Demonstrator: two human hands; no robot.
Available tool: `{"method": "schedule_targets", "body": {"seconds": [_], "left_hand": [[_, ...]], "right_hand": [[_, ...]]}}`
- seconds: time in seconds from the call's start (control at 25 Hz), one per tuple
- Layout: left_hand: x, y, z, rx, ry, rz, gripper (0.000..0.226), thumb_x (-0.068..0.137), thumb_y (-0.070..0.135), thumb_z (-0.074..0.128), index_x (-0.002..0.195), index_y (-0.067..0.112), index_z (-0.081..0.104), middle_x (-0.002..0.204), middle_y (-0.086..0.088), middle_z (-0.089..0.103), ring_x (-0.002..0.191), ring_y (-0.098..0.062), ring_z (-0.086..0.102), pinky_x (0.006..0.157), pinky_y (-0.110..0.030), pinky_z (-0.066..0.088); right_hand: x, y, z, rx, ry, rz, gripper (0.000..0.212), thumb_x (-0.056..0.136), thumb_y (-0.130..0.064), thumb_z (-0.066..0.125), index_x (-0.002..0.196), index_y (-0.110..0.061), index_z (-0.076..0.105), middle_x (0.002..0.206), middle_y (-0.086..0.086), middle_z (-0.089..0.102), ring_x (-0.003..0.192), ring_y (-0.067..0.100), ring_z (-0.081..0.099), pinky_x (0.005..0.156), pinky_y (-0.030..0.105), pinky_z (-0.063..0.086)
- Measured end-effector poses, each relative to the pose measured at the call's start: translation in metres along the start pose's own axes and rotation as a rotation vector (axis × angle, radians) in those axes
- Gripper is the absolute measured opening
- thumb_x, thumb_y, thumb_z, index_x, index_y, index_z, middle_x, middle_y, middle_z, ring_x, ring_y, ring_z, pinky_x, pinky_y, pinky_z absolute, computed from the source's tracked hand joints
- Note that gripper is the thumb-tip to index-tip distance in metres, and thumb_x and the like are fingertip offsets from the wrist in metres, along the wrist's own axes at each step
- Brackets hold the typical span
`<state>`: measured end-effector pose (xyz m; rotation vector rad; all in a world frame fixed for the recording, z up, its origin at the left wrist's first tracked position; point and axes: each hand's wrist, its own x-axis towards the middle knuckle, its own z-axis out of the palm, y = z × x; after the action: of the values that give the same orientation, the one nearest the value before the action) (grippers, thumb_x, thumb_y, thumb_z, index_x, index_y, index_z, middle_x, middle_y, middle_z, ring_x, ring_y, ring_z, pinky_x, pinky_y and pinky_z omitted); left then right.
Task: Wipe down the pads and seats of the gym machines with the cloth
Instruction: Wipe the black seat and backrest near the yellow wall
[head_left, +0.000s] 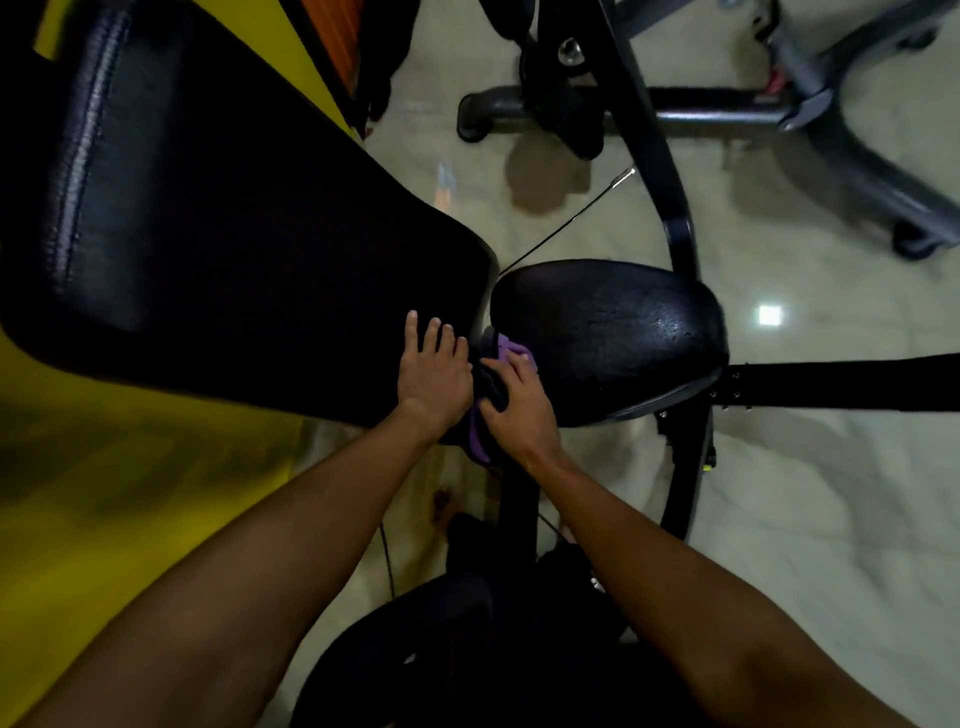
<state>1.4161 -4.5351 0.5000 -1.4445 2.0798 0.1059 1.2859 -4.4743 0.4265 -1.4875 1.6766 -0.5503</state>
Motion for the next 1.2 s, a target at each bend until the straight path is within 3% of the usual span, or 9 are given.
{"method": "schedule_targets", "body": {"seconds": [0.16,0.32,0.4,0.52,0.64,0.76,0.96,1.08,1.2], "left_hand": [[0.028,0.029,0.002,-0.298,0.042,-0.045,0.052,0.106,0.036,0.027,0.152,0.012,0.035,0.161,-0.011,0.031,0.150,-0.030,0.023,0.121,-0.049,0.018],[0.056,0.038,0.028,-0.345,0.009,0.035,0.050,0.105,0.034,0.033,0.147,0.009,0.040,0.154,-0.013,0.039,0.142,-0.030,0.036,0.114,-0.046,0.033],[0.069,0.043,0.041,-0.529,-0.101,0.001,0.048,0.104,0.033,0.036,0.145,0.009,0.040,0.151,-0.012,0.040,0.137,-0.030,0.041,0.109,-0.046,0.039],[0.090,0.058,0.058,-1.017,-0.221,-0.169,0.049,0.106,0.032,0.033,0.152,0.013,0.032,0.157,-0.011,0.034,0.141,-0.030,0.039,0.112,-0.041,0.034],[0.105,0.072,0.068,-1.296,-0.149,-0.294,0.053,0.109,0.033,0.027,0.160,0.018,0.019,0.164,-0.010,0.026,0.149,-0.028,0.028,0.118,-0.035,0.024],[0.120,0.081,0.071,-1.488,-0.083,-0.395,0.052,0.110,0.034,0.023,0.160,0.020,0.019,0.164,-0.008,0.026,0.149,-0.027,0.026,0.119,-0.035,0.022],[0.128,0.103,0.083,-1.616,0.033,-0.489,0.052,0.110,0.028,0.028,0.160,0.033,0.015,0.166,-0.004,0.018,0.150,-0.026,0.025,0.118,-0.037,0.025],[0.135,0.110,0.094,-1.533,0.117,-0.488,0.052,0.109,0.029,0.030,0.158,0.042,0.016,0.164,0.000,0.023,0.142,-0.029,0.036,0.112,-0.040,0.032],[0.147,0.111,0.103,-1.497,0.159,-0.488,0.051,0.109,0.029,0.030,0.158,0.040,0.019,0.163,0.001,0.025,0.142,-0.029,0.036,0.113,-0.041,0.032]], "right_hand": [[0.016,0.032,-0.024,-0.249,-0.071,-0.031,0.084,0.084,-0.028,0.074,0.156,-0.023,0.032,0.163,0.005,0.030,0.155,0.029,0.012,0.125,0.052,0.019],[0.030,0.076,-0.018,-0.671,-0.213,-0.059,0.086,0.091,-0.063,0.054,0.162,-0.032,0.018,0.170,0.007,0.010,0.155,0.038,-0.008,0.125,0.058,-0.005],[0.039,0.086,-0.009,-0.761,-0.222,-0.097,0.085,0.089,-0.071,0.046,0.161,-0.036,0.019,0.170,0.006,0.007,0.155,0.039,-0.012,0.122,0.060,-0.012],[0.075,0.085,0.001,-0.817,-0.222,-0.126,0.074,0.091,-0.063,0.044,0.158,-0.038,0.025,0.170,0.006,0.009,0.155,0.037,-0.011,0.119,0.064,-0.014],[0.132,0.070,-0.005,-0.798,-0.229,-0.148,0.058,0.098,-0.056,0.040,0.154,-0.042,0.032,0.170,0.003,0.013,0.157,0.032,-0.006,0.120,0.061,-0.014],[0.161,0.073,-0.044,-0.793,-0.199,-0.152,0.058,0.094,-0.054,0.047,0.150,-0.043,0.038,0.168,0.000,0.021,0.157,0.028,0.003,0.124,0.057,-0.008],[0.088,0.097,-0.078,-0.750,-0.016,-0.047,0.063,0.090,-0.050,0.043,0.151,-0.039,0.041,0.167,0.005,0.024,0.157,0.032,0.005,0.126,0.053,-0.006],[0.084,0.095,-0.053,-0.778,-0.117,-0.103,0.061,0.090,-0.049,0.044,0.151,-0.043,0.041,0.168,0.004,0.022,0.157,0.034,0.000,0.124,0.055,-0.011],[0.147,0.080,-0.041,-0.797,-0.259,-0.212,0.055,0.095,-0.051,0.045,0.150,-0.047,0.039,0.168,0.001,0.020,0.157,0.032,0.001,0.123,0.058,-0.011]]}}
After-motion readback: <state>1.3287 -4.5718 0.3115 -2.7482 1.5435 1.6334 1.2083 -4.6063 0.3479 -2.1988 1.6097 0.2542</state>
